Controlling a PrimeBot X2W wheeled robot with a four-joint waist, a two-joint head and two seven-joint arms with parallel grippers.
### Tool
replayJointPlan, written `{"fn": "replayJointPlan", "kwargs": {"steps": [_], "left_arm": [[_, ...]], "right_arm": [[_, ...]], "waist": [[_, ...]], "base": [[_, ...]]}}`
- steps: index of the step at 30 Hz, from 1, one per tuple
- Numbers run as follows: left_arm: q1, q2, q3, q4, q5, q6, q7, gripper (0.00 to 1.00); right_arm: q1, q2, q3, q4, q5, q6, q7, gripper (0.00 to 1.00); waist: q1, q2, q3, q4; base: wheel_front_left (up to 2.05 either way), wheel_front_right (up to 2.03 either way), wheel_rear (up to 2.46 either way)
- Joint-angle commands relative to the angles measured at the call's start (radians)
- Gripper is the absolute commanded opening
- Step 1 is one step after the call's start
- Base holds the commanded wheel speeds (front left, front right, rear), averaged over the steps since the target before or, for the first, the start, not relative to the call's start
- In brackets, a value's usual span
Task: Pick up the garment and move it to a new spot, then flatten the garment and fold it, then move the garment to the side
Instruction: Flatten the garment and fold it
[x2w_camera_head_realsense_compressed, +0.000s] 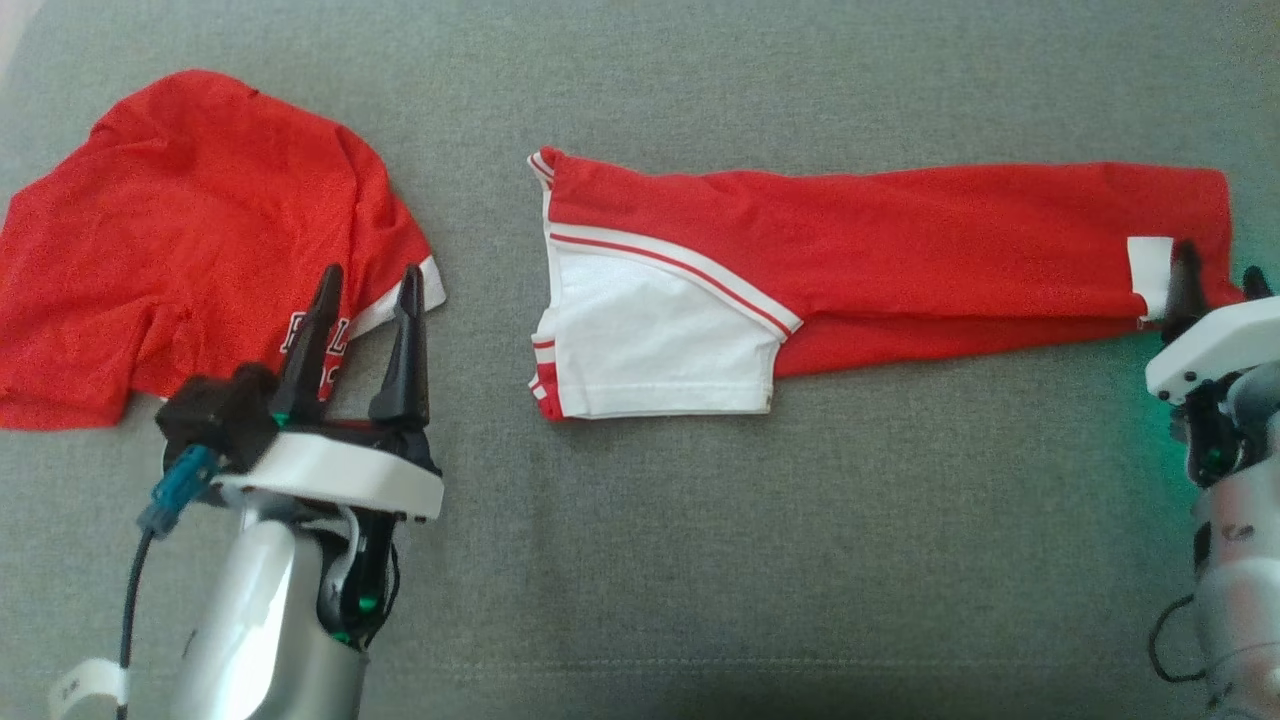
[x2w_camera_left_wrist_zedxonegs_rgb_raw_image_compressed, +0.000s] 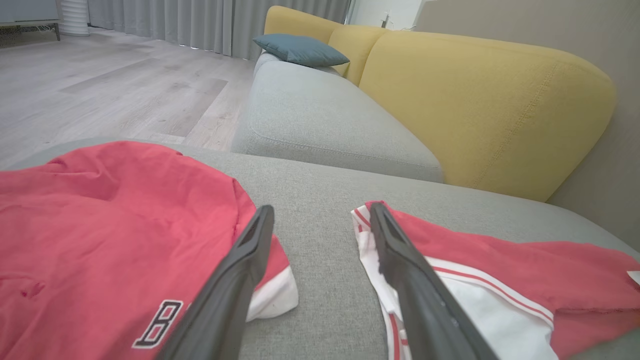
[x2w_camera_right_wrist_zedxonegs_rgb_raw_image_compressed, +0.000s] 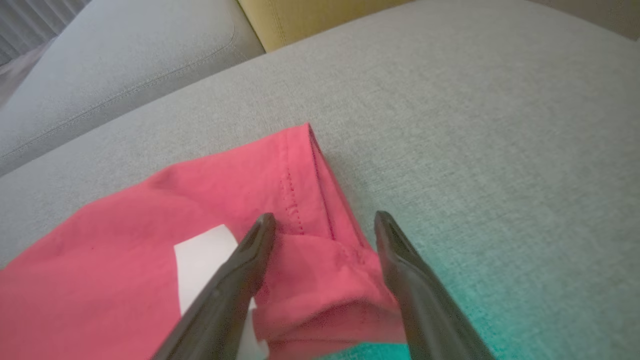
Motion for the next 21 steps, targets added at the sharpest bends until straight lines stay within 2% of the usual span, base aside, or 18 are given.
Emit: {"fn": "replayJointPlan", "kwargs": {"steps": [1,10,17,18,19,20,21], "left_arm": [[-0.05,0.005,0.043,-0.029,0.011,-0.006,-0.012,1.0],[-0.063,0.004,0.054,-0.027,0.021,-0.012,-0.012,1.0],[-0.079,0.004,0.051,-0.032,0.019,-0.014,-0.012,1.0],[-0.081,0.004,0.051,-0.031,0.02,-0.015,-0.012,1.0],[-0.082,0.004,0.052,-0.031,0.02,-0.015,-0.012,1.0],[-0.082,0.003,0.053,-0.031,0.02,-0.015,-0.012,1.0],[-0.083,0.003,0.055,-0.03,0.021,-0.015,-0.012,1.0]], "right_arm": [[-0.043,-0.013,0.003,-0.006,-0.019,0.003,0.013,1.0],[-0.093,0.0,-0.063,0.071,-0.081,0.003,0.04,1.0],[-0.118,0.03,-0.072,0.097,-0.08,0.003,0.042,1.0],[-0.118,0.033,-0.071,0.098,-0.076,0.003,0.041,0.97],[-0.118,0.036,-0.07,0.099,-0.07,0.003,0.041,0.61],[-0.118,0.038,-0.067,0.1,-0.065,0.003,0.04,0.0],[-0.115,0.038,-0.059,0.1,-0.055,0.003,0.04,0.0]], "waist": [[0.0,0.0,0.008,0.003],[0.0,0.0,0.035,-0.01],[0.0,0.0,0.063,-0.021],[0.0,0.0,0.065,-0.022],[0.0,0.0,0.067,-0.024],[0.0,0.0,0.069,-0.025],[0.0,0.0,0.069,-0.029]], "base": [[0.0,0.0,0.0],[0.0,0.0,0.0],[0.0,0.0,0.0],[0.0,0.0,0.0],[0.0,0.0,0.0],[0.0,0.0,0.0],[0.0,0.0,0.0]]}}
